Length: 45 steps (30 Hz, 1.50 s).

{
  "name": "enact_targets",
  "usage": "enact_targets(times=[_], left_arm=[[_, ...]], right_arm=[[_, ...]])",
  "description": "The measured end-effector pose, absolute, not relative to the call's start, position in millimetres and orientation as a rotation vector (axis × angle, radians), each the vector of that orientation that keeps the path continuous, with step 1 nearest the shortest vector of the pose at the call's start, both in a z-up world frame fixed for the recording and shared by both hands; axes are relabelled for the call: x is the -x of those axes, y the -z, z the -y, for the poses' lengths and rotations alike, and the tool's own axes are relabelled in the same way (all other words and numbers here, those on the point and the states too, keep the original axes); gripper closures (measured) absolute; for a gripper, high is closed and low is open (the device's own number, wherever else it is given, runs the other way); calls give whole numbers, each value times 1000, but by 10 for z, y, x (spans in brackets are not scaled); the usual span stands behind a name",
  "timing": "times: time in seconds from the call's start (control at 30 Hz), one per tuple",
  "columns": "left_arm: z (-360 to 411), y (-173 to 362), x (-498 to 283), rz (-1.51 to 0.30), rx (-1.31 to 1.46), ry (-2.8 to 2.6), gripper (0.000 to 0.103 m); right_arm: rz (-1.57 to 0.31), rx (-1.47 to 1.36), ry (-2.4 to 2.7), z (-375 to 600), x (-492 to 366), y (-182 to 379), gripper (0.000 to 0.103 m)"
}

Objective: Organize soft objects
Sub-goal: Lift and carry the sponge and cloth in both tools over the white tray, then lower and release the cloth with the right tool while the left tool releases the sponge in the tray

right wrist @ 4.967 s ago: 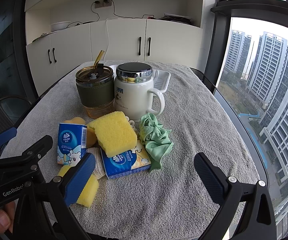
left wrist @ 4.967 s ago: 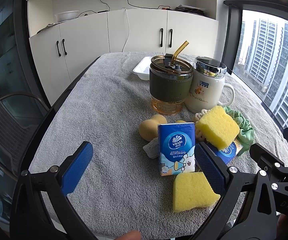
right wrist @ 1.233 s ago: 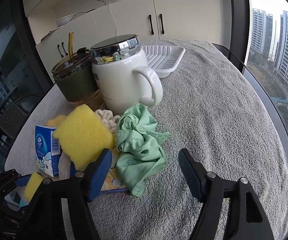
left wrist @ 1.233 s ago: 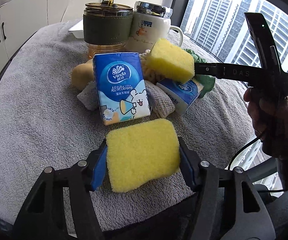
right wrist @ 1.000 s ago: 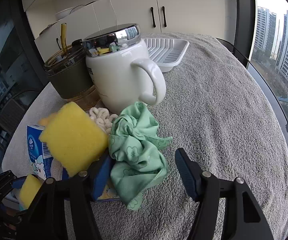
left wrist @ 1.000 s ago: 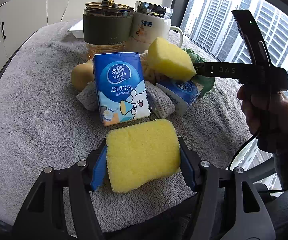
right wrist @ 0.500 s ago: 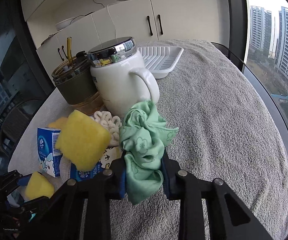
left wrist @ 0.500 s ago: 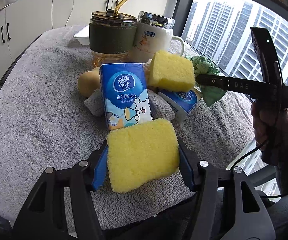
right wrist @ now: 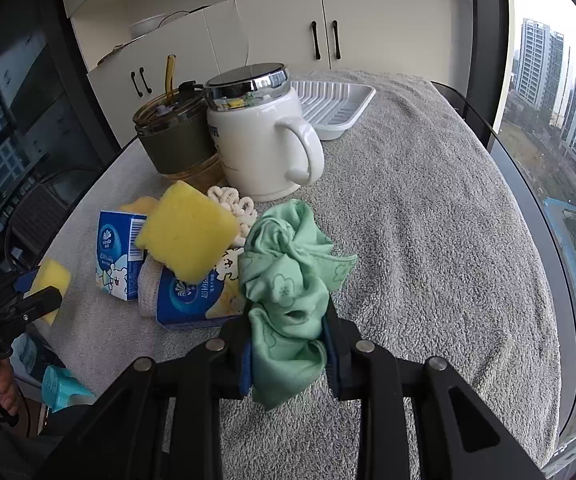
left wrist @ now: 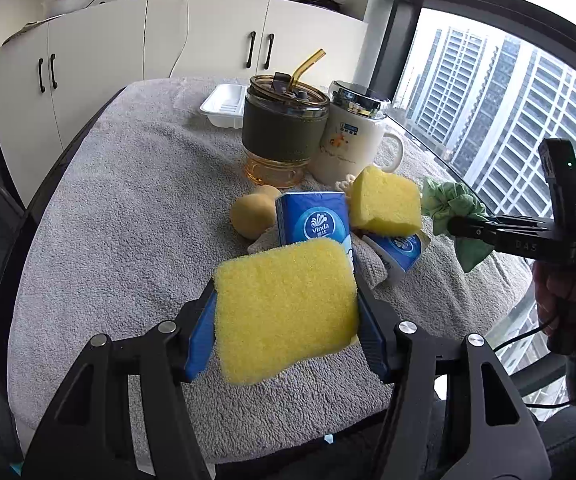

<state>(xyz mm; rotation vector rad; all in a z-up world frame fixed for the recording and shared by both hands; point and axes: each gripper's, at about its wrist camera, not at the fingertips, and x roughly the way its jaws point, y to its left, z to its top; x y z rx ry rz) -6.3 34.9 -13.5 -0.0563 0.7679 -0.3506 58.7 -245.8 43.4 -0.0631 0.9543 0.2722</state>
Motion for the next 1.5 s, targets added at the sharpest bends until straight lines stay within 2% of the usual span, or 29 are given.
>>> enact_targets(times=[0.4,0.77,0.93,1.1,1.5], left_arm=[[-774,-351,-614,-665,38,304,45],[-891,-675,-2094,-632,-6,332,44],[-590,-570,-2829,-656,-61,394,44],[-272,-299,-3402,-752,-103,509,44],[102,244,-3858,-885,-207,520,44]], right_arm=[[-898,124,-190,2724,-1210,-820,73],[-878,215,-225,2703,-2365,-1136,73],[-923,208,-305,2562,-2905,-1111,73],[-976,219,-369,2396,-3364,-990,73],[-1116,262,-463,2153,-4029,-425,72]])
